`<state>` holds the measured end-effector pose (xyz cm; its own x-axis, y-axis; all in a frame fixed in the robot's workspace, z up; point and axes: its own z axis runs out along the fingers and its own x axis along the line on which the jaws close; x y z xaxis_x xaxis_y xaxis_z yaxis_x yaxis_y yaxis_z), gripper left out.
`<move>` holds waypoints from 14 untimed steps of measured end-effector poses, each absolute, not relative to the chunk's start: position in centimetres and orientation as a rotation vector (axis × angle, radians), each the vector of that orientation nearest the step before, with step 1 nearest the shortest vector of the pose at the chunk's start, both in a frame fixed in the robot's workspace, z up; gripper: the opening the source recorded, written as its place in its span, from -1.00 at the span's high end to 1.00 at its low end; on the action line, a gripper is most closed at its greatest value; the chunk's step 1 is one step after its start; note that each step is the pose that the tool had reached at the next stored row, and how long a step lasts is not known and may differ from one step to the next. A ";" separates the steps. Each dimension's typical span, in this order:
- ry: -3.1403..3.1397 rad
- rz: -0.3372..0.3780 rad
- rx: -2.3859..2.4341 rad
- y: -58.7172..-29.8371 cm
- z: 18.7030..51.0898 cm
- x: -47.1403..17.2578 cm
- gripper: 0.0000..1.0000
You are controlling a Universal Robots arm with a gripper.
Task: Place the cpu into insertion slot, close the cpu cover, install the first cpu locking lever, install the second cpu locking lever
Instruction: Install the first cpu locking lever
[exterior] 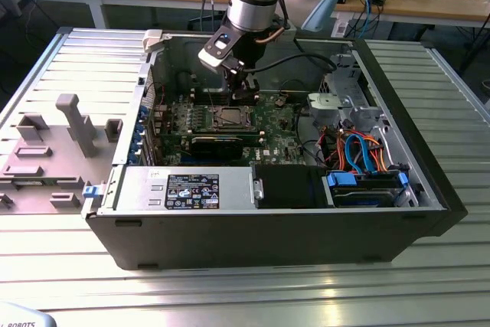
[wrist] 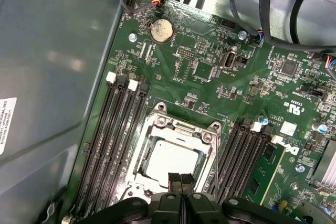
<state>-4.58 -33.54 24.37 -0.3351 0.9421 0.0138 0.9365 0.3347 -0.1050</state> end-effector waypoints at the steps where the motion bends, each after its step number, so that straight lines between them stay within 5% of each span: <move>1: -2.509 0.120 -1.765 -33.5 24.4 -4.6 0.79; 14: -2.527 0.121 -1.740 -33.5 24.4 -4.6 0.79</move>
<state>-4.58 -33.54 24.37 -0.3557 0.9345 0.0138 0.9289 0.3552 -0.1050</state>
